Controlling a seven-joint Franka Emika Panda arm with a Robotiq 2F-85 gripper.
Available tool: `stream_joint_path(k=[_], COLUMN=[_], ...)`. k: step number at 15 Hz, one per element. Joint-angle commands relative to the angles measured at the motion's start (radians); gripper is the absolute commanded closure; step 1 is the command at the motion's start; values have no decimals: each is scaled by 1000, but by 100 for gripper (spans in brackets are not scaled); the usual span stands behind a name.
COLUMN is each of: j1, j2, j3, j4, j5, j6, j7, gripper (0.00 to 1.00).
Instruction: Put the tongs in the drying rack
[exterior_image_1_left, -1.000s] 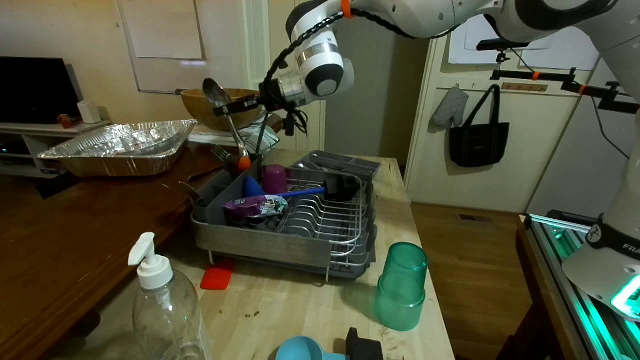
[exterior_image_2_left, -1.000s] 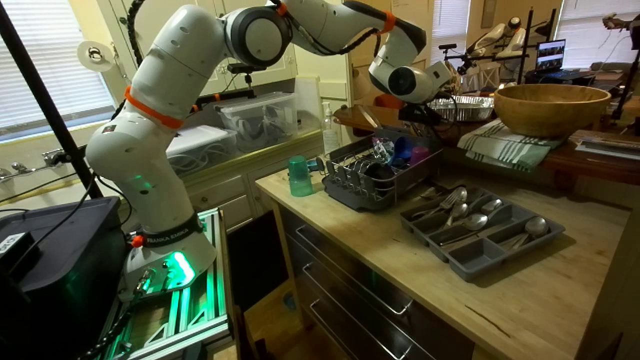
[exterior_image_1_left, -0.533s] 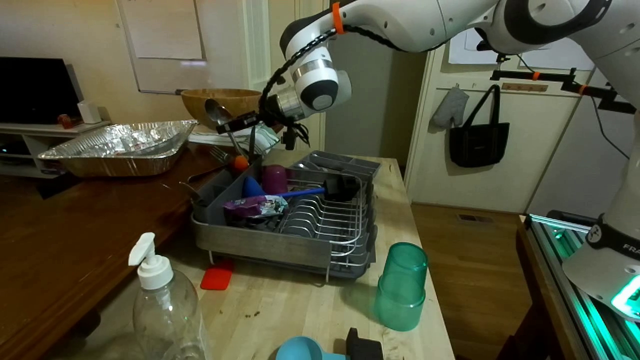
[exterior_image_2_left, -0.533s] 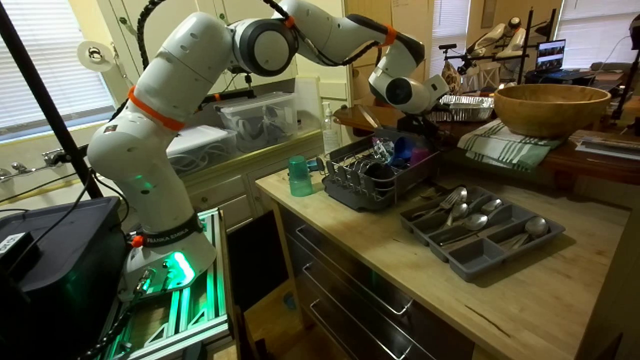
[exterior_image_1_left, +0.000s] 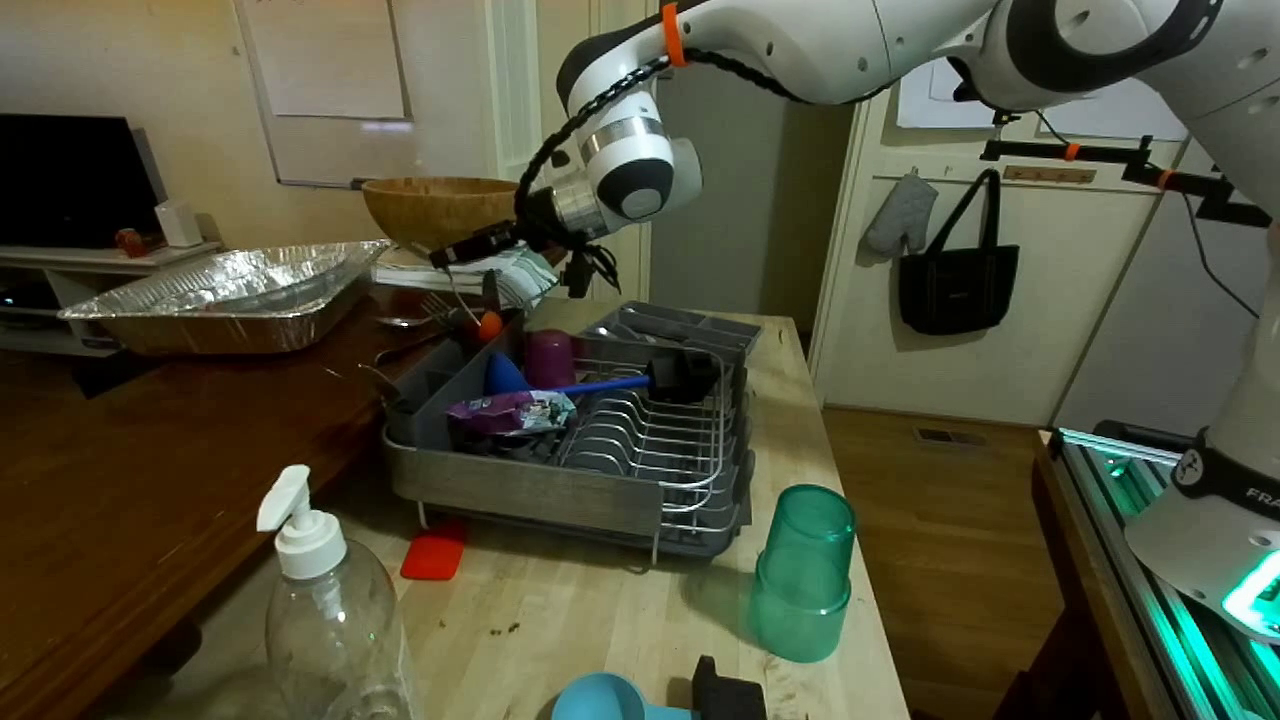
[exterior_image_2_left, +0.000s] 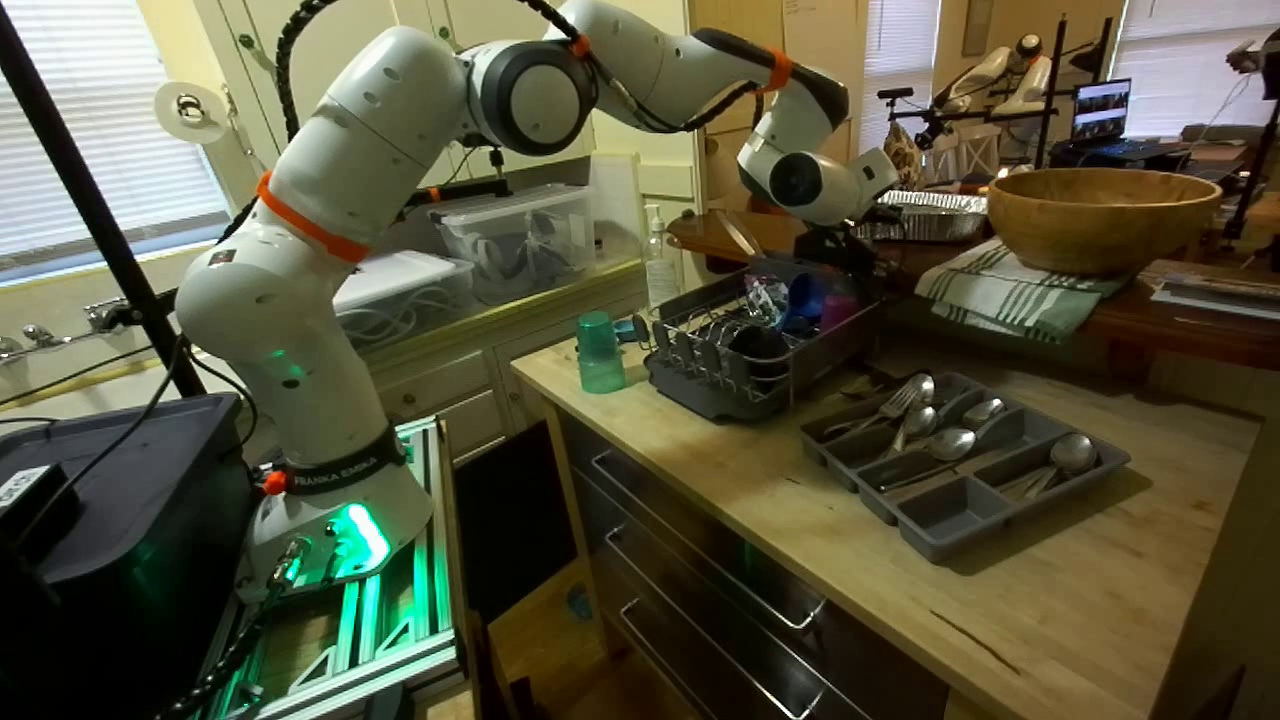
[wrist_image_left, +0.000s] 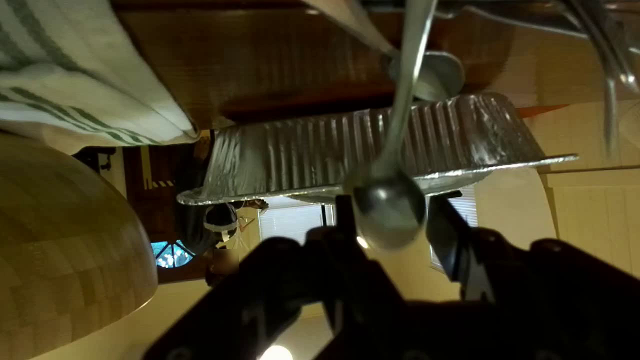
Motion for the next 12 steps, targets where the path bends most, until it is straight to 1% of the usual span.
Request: stream_joint_path(k=[1,3,4,6,8,12], j1=[5,1,-1,-3,-8,-11], j2=[-22,-35,-41,-58,-83,-103], j3=[-2,-1,-1,-1,-3,-6], j4=[-4,-3,-3,-10,-47,-74], j5=[10,17,20,10,-49,-113], j6=[38,44,44,40,3,-17], j7=[11,4,0,9,62,137], gripper=[24,11,2,0,0,0])
